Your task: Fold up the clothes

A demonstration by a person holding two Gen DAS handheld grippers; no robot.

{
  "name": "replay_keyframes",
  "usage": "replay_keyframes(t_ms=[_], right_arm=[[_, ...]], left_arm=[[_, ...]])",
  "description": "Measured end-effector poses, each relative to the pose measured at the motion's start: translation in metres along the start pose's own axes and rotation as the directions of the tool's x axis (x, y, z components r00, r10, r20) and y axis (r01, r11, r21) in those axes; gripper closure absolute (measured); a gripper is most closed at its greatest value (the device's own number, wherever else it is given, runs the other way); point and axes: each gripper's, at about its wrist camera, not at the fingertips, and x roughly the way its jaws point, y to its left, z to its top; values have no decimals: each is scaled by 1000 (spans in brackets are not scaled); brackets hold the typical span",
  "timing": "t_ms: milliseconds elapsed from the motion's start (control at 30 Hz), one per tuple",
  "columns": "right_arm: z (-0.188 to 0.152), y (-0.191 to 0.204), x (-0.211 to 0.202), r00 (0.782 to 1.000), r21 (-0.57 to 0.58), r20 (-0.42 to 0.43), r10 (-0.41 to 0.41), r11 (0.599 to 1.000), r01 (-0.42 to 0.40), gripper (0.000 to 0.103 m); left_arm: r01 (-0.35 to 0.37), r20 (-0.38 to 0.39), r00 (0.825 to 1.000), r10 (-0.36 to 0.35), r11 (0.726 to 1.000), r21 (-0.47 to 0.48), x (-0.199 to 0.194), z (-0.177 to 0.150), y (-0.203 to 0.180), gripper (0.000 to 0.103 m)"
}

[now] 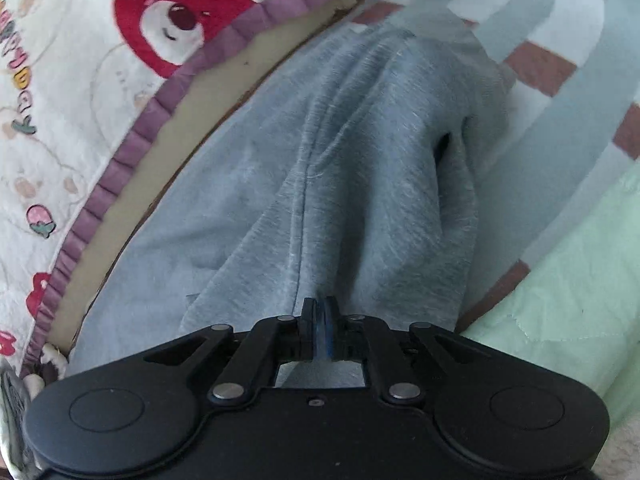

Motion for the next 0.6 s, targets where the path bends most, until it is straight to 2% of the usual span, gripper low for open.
replay_keyframes(t_ms=[100, 133, 167, 267, 367, 400, 433, 467, 500, 567, 600], right_arm=[[1, -1, 0, 999, -3, -19, 36, 999, -36, 92], [0, 3, -1, 998, -18, -25, 50, 999, -51, 88], [-2, 7, -2, 998, -33, -30, 64, 997, -65, 78], [-2, 16, -4, 998, -63, -18, 57, 996, -58, 58], [3, 12, 6, 1000, -18, -5, 17, 1000, -17, 45], [6, 11, 14, 1000, 9, -4, 1, 1000, -1, 45], [10, 10, 21, 1000, 37, -4, -15, 999, 15, 46], [13, 11, 28, 1000, 31, -4, 7, 999, -7, 66], [15, 11, 34, 999, 8, -4, 49, 999, -49, 93], [16, 16, 22, 986, -77, 58, 154, 986, -149, 94], [17, 13, 6, 961, -78, 109, 255, 966, -248, 94]], left_arm=[[-6, -16, 1000, 6, 1000, -4, 3, -1, 4, 98], [-9, -19, 1000, 9, 1000, 0, 3, -2, 4, 98], [-12, -22, 1000, 12, 1000, 5, 3, -2, 4, 98], [-20, -28, 999, 21, 1000, 16, 5, -5, 3, 98], [-24, -30, 999, 25, 999, 26, 6, -5, 1, 98], [-23, -29, 999, 24, 999, 27, 6, -5, 1, 98], [-22, -27, 999, 22, 999, 30, 5, -5, 1, 98], [-20, -25, 999, 21, 999, 34, 4, -4, 0, 98], [-21, -21, 1000, 22, 999, 39, 2, -2, 0, 98], [-24, -13, 1000, 25, 998, 50, -3, 1, -2, 98], [-19, 0, 1000, 19, 999, 50, -7, 4, -3, 98]])
